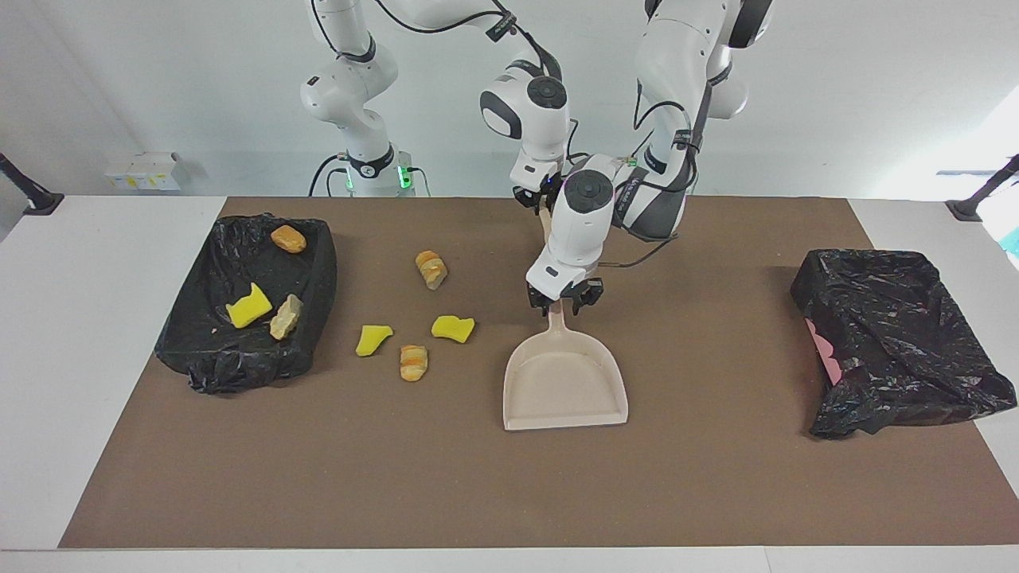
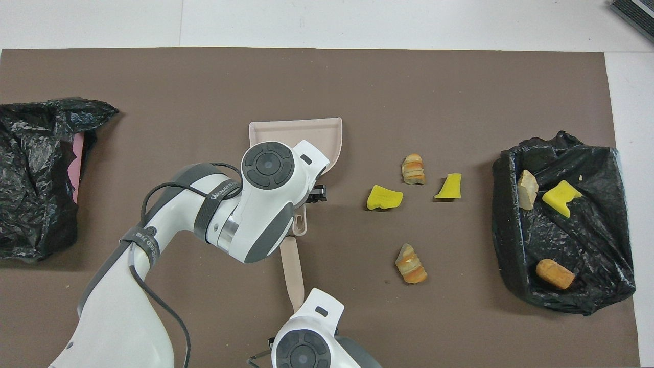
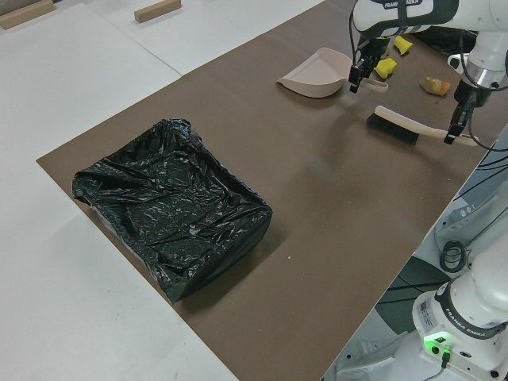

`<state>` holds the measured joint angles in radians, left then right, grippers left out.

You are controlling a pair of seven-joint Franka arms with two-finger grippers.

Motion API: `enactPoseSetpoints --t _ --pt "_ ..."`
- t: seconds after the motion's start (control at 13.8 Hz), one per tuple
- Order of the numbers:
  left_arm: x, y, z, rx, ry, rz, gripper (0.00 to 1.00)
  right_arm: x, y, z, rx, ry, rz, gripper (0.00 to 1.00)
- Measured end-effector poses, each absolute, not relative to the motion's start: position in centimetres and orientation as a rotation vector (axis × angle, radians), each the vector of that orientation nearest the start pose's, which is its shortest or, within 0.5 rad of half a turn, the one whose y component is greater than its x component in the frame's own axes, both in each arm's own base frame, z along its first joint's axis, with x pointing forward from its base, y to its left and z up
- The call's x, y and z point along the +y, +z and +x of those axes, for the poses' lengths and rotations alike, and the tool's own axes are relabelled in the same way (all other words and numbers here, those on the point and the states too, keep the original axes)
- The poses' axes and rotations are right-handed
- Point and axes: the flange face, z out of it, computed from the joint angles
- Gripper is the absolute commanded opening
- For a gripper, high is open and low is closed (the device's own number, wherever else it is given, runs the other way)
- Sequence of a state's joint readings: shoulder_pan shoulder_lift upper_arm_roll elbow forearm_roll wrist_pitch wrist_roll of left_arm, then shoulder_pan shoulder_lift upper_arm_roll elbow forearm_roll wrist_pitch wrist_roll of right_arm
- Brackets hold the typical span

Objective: Sweep and dump trash in bin

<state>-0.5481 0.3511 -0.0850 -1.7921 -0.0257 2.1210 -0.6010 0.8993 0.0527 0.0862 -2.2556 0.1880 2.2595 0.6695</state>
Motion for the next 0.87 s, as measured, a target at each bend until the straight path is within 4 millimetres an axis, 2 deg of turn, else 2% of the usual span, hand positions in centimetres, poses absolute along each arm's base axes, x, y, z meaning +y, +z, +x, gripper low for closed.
enactPoseSetpoints --t 0.22,0.43,0.65,0.87 --pt "-37.6 35.9 51.9 0.015 0.072 -3.171 0.00 43.3 34.9 28.0 -0.240 0.253 -3.079 0.00" --pt "-36.8 36.9 52.8 -0.015 0.050 -3.177 0.00 40.6 38.0 28.2 -0.131 0.349 -3.133 0.00" --pt "-34.4 39.7 54.8 -0.058 0.026 -3.176 0.00 37.5 40.3 28.8 0.055 0.433 -3.179 0.00" --pt "-31.4 42.1 55.9 0.046 0.062 -3.140 0.00 36.3 40.1 28.4 0.360 0.462 -3.256 0.00"
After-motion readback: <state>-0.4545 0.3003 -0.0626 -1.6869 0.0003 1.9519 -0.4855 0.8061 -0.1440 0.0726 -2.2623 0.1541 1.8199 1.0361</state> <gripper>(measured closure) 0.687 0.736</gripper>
